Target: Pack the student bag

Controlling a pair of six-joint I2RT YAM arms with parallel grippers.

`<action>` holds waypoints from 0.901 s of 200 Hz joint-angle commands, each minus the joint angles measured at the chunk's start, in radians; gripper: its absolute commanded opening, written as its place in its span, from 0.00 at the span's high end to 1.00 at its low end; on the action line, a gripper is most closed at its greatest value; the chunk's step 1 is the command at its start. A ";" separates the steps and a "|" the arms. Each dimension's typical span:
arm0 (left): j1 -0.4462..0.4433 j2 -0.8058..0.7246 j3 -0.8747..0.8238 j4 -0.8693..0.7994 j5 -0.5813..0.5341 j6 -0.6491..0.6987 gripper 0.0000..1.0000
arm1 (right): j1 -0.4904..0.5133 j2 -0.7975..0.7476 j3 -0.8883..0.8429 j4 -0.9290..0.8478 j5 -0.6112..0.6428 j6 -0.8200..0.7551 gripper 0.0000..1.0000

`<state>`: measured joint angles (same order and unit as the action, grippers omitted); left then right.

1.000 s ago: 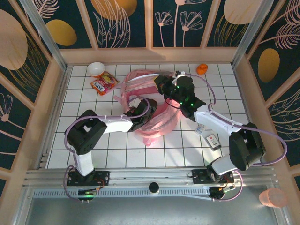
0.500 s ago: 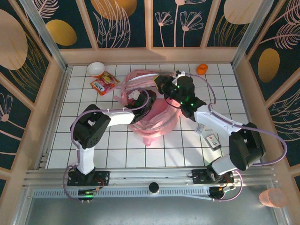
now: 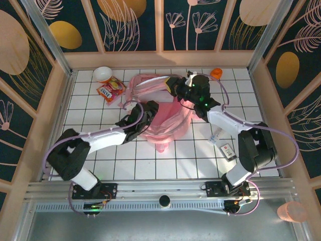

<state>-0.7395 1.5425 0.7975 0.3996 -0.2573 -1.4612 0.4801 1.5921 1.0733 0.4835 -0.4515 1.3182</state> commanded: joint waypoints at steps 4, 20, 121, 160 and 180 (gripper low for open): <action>0.002 -0.136 -0.080 -0.090 -0.013 -0.001 0.60 | -0.044 0.025 0.084 0.093 -0.133 -0.037 1.00; 0.003 -0.227 -0.134 -0.125 -0.048 0.018 0.58 | -0.069 0.044 0.094 0.048 -0.170 -0.064 1.00; 0.004 -0.738 -0.388 0.017 -0.347 0.985 0.33 | -0.111 0.023 0.067 -0.036 -0.260 -0.098 1.00; 0.005 -0.708 -0.297 -0.042 -0.092 1.440 0.25 | -0.111 0.019 0.056 -0.043 -0.286 -0.099 1.00; 0.005 -0.625 -0.213 -0.123 0.071 1.618 0.23 | -0.111 0.009 0.051 -0.047 -0.294 -0.099 1.00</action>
<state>-0.7364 0.8490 0.4816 0.3424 -0.4156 -0.2054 0.3737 1.6447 1.1130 0.3996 -0.6937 1.2366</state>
